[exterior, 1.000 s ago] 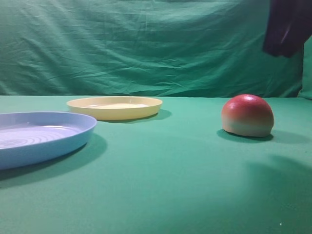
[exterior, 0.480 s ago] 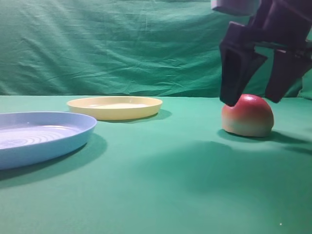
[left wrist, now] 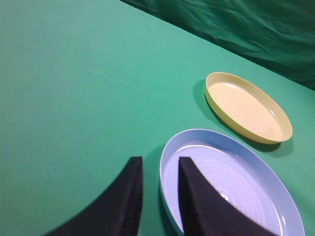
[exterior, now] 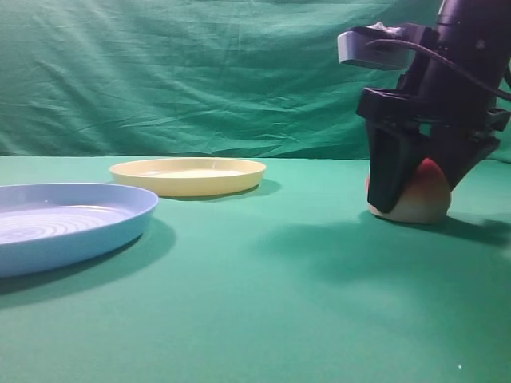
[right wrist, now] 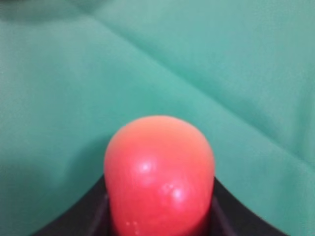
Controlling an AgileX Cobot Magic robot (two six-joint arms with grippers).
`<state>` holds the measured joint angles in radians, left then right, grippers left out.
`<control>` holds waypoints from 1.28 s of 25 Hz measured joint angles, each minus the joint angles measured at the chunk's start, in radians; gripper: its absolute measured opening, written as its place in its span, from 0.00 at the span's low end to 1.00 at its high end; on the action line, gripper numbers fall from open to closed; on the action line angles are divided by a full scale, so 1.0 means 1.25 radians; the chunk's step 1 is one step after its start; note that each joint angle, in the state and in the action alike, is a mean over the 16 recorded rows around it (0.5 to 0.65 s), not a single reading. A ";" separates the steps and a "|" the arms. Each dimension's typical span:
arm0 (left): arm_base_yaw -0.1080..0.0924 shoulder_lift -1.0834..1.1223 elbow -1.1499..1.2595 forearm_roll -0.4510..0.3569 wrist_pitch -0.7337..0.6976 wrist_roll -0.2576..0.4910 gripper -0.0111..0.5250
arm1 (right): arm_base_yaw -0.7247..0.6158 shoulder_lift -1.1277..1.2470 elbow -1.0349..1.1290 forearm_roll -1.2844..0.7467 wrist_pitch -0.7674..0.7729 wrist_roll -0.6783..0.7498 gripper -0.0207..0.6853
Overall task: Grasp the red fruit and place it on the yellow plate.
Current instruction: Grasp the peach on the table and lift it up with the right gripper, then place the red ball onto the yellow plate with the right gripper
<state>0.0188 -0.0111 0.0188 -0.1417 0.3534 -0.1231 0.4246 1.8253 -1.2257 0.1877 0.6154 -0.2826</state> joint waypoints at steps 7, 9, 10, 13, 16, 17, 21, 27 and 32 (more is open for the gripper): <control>0.000 0.000 0.000 0.000 0.000 0.000 0.31 | 0.076 0.060 -0.180 0.019 -0.043 -0.029 0.42; 0.000 0.000 0.000 0.000 0.000 0.000 0.31 | 0.100 0.092 -0.228 0.023 -0.067 -0.038 0.42; 0.000 0.000 0.000 0.000 0.000 0.000 0.31 | 0.112 0.110 -0.249 0.024 -0.079 -0.042 0.42; 0.000 0.000 0.000 0.000 0.000 0.000 0.31 | 0.142 0.166 -0.304 0.026 -0.112 -0.053 0.44; 0.000 0.000 0.000 0.000 0.000 0.000 0.31 | 0.162 0.220 -0.344 0.027 -0.134 -0.060 0.51; 0.000 0.000 0.000 0.000 0.000 0.000 0.31 | 0.166 0.236 -0.356 0.026 -0.139 -0.062 0.55; 0.000 0.000 0.000 0.000 0.000 0.000 0.31 | 0.173 0.282 -0.394 0.016 -0.139 -0.064 0.68; 0.000 0.000 0.000 0.000 0.000 0.000 0.31 | 0.173 0.283 -0.442 -0.017 -0.092 -0.063 0.81; 0.000 0.000 0.000 0.000 0.000 0.000 0.31 | 0.173 0.225 -0.487 -0.049 0.002 -0.040 0.65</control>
<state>0.0188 -0.0111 0.0188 -0.1417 0.3534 -0.1231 0.6410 2.1072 -1.8344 0.1261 0.6180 -0.3327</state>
